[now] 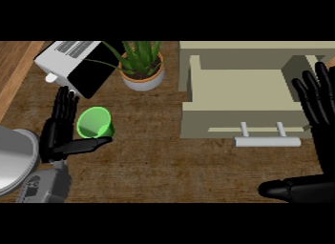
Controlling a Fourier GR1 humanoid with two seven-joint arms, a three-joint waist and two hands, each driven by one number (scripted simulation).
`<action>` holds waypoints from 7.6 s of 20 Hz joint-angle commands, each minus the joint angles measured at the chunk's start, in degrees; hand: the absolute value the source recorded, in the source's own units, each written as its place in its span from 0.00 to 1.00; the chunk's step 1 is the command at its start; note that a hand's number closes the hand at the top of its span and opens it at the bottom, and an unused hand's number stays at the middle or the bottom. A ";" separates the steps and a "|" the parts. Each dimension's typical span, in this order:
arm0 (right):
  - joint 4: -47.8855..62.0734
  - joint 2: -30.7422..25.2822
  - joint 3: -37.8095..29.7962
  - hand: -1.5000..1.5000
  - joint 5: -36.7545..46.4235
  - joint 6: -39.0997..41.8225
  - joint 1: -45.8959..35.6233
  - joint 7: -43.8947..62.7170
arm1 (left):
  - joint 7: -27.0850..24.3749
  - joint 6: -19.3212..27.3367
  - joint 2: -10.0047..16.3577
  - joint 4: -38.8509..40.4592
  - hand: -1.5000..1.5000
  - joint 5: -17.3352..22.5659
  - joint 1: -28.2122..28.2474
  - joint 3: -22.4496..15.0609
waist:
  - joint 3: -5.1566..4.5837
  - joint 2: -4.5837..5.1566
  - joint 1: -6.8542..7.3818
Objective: Pick up the cup, place it into the drawer and close the drawer
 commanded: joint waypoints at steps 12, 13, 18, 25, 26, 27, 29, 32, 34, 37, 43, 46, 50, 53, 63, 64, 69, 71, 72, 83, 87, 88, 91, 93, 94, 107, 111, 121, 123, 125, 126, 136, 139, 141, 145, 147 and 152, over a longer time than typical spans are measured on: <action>-2.78 1.41 1.79 0.00 0.45 1.14 4.35 -2.07 | -15.62 -2.70 1.14 21.46 0.00 1.36 -3.86 3.65 | 0.01 0.00 -0.14; 0.34 0.36 0.87 0.00 0.58 -0.51 -2.73 2.12 | -16.18 -3.23 1.94 22.20 0.00 1.92 -4.78 4.15 | 0.00 0.02 0.04; 1.72 1.63 1.77 0.00 1.67 0.32 -0.16 -2.22 | -20.95 -3.23 3.01 31.99 0.00 1.04 -8.27 4.50 | 0.00 0.03 -0.04; 3.61 -0.36 -1.97 0.00 -1.16 1.83 -1.82 -1.63 | -25.23 -6.54 6.18 39.34 0.00 1.46 -10.21 5.65 | 0.00 0.04 0.00; -0.01 1.40 0.96 0.00 0.60 2.60 4.08 -4.82 | -26.10 -6.28 6.26 44.65 0.00 0.95 -13.91 6.12 | -0.01 0.09 -0.33; -1.52 1.93 3.66 0.00 2.24 -0.02 0.65 1.57 | -30.16 -6.23 3.24 43.88 0.00 0.75 -10.27 5.32 | -0.02 0.07 -0.18; 0.95 0.27 0.22 0.00 -0.38 2.55 0.85 -2.04 | -31.89 -8.33 7.80 52.83 0.00 0.58 -18.06 7.61 | -0.07 0.30 -0.81; 3.32 1.79 1.07 0.00 1.68 0.09 -2.28 -2.19 | -34.21 -7.67 5.50 51.83 0.00 0.38 -16.39 6.53 | -0.04 0.17 -0.31; 1.42 2.08 1.89 0.00 2.13 0.13 -0.43 -2.05 | -36.62 -8.20 5.64 55.74 0.00 0.42 -17.68 7.29 | -0.06 0.24 -0.57; 2.93 -1.68 -3.61 0.00 -2.78 1.51 -6.20 1.65 | -34.00 -8.79 4.20 51.15 0.00 1.35 -16.35 6.50 | -0.01 0.08 -0.02; -2.95 1.10 1.20 0.00 -1.11 -0.58 -2.64 5.05 | -35.64 -12.42 6.50 58.62 0.00 2.68 -20.46 8.97 | -0.08 0.30 -0.77; 2.29 2.55 3.14 0.00 3.50 -0.89 -2.67 -0.46 | -35.21 -16.26 7.29 59.89 0.00 3.11 -20.80 9.27 | -0.11 0.44 -0.82; -0.31 0.85 -0.40 0.00 -1.21 1.50 0.95 -0.65 | -34.54 -17.72 2.88 56.61 0.00 3.02 -19.56 7.55 | 0.00 0.05 -0.30; -1.78 2.32 2.83 0.00 0.02 1.93 3.86 -1.51 | -35.39 -21.93 5.97 59.60 0.00 3.89 -21.17 9.22 | -0.10 0.42 -1.23; -0.27 0.67 0.15 0.00 -0.90 2.16 0.73 -1.17 | -43.07 -18.83 3.67 56.01 1.00 1.98 -20.10 7.56 | -0.08 0.41 -1.02; -2.73 0.93 1.71 0.00 0.84 0.71 0.09 1.48 | -42.67 -20.07 6.05 56.43 1.00 2.50 -20.93 8.41 | -0.13 0.48 -1.29; -0.51 1.04 1.00 0.00 1.15 0.37 -0.66 0.84 | -44.50 -18.41 3.55 51.35 1.00 2.95 -15.48 7.60 | -0.01 0.03 0.01; -1.97 0.90 1.15 0.00 1.27 0.29 0.00 1.59 | -44.69 -17.24 2.70 49.15 1.00 3.27 -11.90 7.31 | 0.01 -0.05 0.20; -1.49 -0.56 -0.70 0.00 -1.35 1.83 0.01 2.30 | -47.56 -17.94 3.79 47.83 1.00 2.81 -10.21 7.18 | 0.01 -0.08 0.33; -0.82 0.66 -0.44 0.00 0.15 0.22 0.26 2.14 | -33.07 -18.28 0.11 24.41 1.00 3.80 -9.72 0.23 | 0.12 -0.40 1.06; 0.31 0.04 -1.80 0.00 -1.15 2.19 1.77 -0.82 | -23.54 -16.54 -0.31 10.87 1.00 5.38 -6.84 -2.42 | 0.10 -0.34 0.92; -2.21 -2.38 -5.38 0.00 -6.29 4.06 2.70 1.79 | -21.38 -15.60 -1.11 10.58 1.00 6.07 -9.45 -2.36 | 0.10 -0.35 0.49; 0.91 1.20 -1.25 0.00 -0.27 2.06 3.57 -2.23 | -10.64 -13.93 -2.53 -0.09 1.00 8.90 -8.97 -4.12 | 0.11 -0.36 0.97; -0.66 0.34 -0.78 0.00 -0.62 3.18 4.05 -1.60 | -7.73 -9.58 -4.45 -0.03 1.00 8.74 -12.93 -4.34 | 0.06 -0.17 0.21; 1.24 -0.03 -2.21 0.00 -0.32 1.28 -0.03 -0.27 | -3.34 -9.74 -3.39 -6.03 1.00 10.48 -12.06 -4.35 | 0.06 -0.24 0.70; -1.51 0.43 -1.30 0.00 -0.49 2.16 2.97 -0.64 | 5.03 2.81 -4.04 -5.01 1.00 5.59 -26.80 -8.46 | 0.03 -0.01 -0.23; 3.15 0.43 -1.29 0.00 0.71 1.22 -0.41 -0.61 | 10.20 8.79 -4.97 -3.51 1.00 3.02 -35.34 -10.33 | 0.04 0.02 -0.22; 2.90 1.92 0.85 0.00 2.95 0.38 -0.16 -1.90 | 10.24 16.64 -4.98 10.30 1.00 5.63 -47.05 -16.08 | 0.03 0.09 -0.63; 0.32 -1.84 -3.28 0.00 -2.18 3.59 0.92 0.45 | 9.03 15.28 -4.98 16.14 1.00 5.59 -49.79 -13.98 | 0.04 0.13 -1.03; 1.80 0.15 -0.95 0.00 0.47 3.11 2.23 -2.62 | 8.39 20.53 -4.98 15.63 1.00 8.64 -48.85 -20.49 | 0.04 0.08 -1.07; 0.85 -0.86 -2.44 0.00 -2.27 4.22 2.67 -1.22 | 6.03 19.17 -4.98 19.80 1.00 9.36 -51.41 -17.81 | 0.04 0.16 -1.29; 2.31 0.22 0.10 0.00 0.71 2.64 -1.12 -1.00 | -0.24 21.69 -4.98 35.27 1.00 20.56 -57.62 -26.44 | 0.05 0.55 -2.69; 3.04 -0.91 -2.94 0.00 -1.93 3.97 0.00 -2.33 | -0.74 20.19 -4.98 42.76 1.00 19.86 -62.97 -23.87 | 0.09 0.84 -3.32; 4.83 -0.29 -1.48 0.00 -0.99 4.32 -0.86 -3.48 | -0.47 21.42 -4.98 43.15 1.00 21.90 -63.28 -27.50 | 0.10 0.83 -3.52; 4.92 -0.18 -0.83 0.00 -1.44 4.78 -1.70 -3.39 | -2.67 23.08 -4.98 45.62 1.00 23.41 -63.33 -32.53 | 0.10 1.06 -4.62; 6.72 -0.08 -0.99 0.00 -0.06 3.50 -3.53 -3.01 | -0.02 23.99 -4.98 44.44 1.00 25.23 -64.82 -35.38 | 0.11 1.02 -4.55; 4.88 -0.42 -1.52 0.00 -1.76 3.98 -3.42 -2.22 | -0.10 23.05 -4.98 49.54 1.00 24.72 -64.85 -38.84 | 0.13 1.26 -5.08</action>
